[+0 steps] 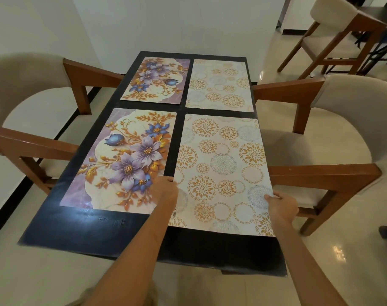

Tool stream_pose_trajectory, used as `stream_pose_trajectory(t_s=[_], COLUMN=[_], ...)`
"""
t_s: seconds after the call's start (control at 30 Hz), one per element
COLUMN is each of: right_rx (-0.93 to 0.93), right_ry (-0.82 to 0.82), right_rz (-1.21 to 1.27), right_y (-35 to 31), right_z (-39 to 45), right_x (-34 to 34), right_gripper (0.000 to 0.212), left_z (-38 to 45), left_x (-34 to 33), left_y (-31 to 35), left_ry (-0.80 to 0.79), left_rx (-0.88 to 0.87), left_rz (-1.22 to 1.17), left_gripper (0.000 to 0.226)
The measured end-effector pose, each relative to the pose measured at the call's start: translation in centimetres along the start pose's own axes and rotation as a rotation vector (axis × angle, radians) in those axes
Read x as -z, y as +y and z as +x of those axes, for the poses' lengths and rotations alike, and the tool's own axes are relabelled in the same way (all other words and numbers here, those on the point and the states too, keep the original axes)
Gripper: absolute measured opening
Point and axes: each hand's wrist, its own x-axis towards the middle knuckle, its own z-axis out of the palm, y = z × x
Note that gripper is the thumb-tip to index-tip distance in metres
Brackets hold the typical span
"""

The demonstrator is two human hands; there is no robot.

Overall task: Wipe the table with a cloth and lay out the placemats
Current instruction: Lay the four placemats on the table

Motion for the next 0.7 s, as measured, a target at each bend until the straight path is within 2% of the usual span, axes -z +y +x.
stream_pose_trajectory(t_s=[0.17,0.3,0.47,0.7], right_rx=[-0.004,-0.011,-0.016,0.006], right_ry=[-0.007,-0.015,-0.016,0.018], right_rz=[0.040,0.074,0.071,-0.033], right_y=[-0.2,-0.5,-0.3,-0.5], right_z=[0.1,0.3,0.5,0.4], right_x=[-0.1,-0.4,-0.6,-1.1], right_gripper=[0.031,0.031,0.031,0.021], left_z=[1.1,2.5,4.0,5.0], left_x=[1.1,1.4,1.8,1.0], left_y=[-0.2,-0.7,-0.6,-1.4], left_ry=[-0.069,-0.147,-0.228,-0.198], left_rx=[-0.038,0.047,0.184,0.190], left_rz=[0.060,-0.030,-0.056,-0.064], left_gripper=[0.017,0.003,0.012,0.017])
